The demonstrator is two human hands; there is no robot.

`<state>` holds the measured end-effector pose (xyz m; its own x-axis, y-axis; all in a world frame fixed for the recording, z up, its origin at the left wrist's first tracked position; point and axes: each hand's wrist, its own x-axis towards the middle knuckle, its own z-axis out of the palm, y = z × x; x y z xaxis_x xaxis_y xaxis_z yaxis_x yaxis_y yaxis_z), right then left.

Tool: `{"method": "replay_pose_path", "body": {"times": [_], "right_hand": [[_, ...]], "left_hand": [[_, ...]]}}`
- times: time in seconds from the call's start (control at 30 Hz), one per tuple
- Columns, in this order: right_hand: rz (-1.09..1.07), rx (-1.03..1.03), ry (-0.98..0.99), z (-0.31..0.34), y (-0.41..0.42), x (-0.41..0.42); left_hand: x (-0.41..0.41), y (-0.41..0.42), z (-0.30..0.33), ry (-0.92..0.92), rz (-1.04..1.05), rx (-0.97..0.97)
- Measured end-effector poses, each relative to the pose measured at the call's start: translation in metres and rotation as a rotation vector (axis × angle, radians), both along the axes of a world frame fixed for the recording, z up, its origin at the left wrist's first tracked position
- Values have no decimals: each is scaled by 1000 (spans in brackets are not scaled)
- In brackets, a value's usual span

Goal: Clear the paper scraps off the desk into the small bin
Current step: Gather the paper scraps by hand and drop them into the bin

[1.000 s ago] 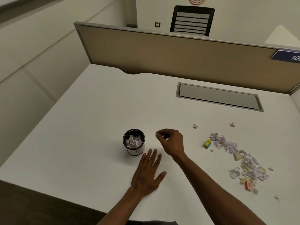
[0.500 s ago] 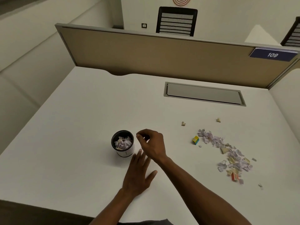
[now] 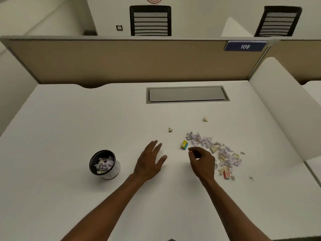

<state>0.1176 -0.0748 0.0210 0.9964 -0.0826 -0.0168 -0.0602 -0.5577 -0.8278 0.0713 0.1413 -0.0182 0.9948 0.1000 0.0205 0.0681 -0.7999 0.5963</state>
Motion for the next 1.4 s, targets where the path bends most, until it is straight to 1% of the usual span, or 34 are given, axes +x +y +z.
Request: {"method": "replay_pose_path", "body": {"times": [0.23,0.37,0.47,0.6,0.7,0.77,0.83,0.9,0.97,1.13,1.23,1.3,1.4], "right_hand": [[-86,7,-31,-4,-35,-4],[-109,2,-72,8,-52,29],[-103,-46,-112,16,-70,65],[-81,-186,-112,22,-97,123],[46,-370,7,24,-117,173],[168,-479,91,23,-126,198],[276,-565,160,17,-128,211],[351,-618,161,8,-125,211],[370,-609,97,-2,-118,198],[392,-447,29,-19,-95,156],[346,-355,-29,-21,-86,144],[369,-366,-50,-21,-81,141],[535,-470,-21,-21,-75,136]], "left_hand": [[76,-23,11,142,-145,87],[108,-36,8,242,-223,193],[115,-52,2,224,-239,227],[109,-78,-3,122,-278,135],[106,-98,-3,76,-343,11],[107,-105,1,52,-300,-132],[108,-108,5,21,-207,-228],[109,-106,6,7,-146,-251],[110,-100,6,17,-110,-249],[126,-83,9,22,-4,-252],[134,-82,10,19,19,-250],[132,-87,7,40,4,-257],[120,-98,-2,94,-29,-219]]}}
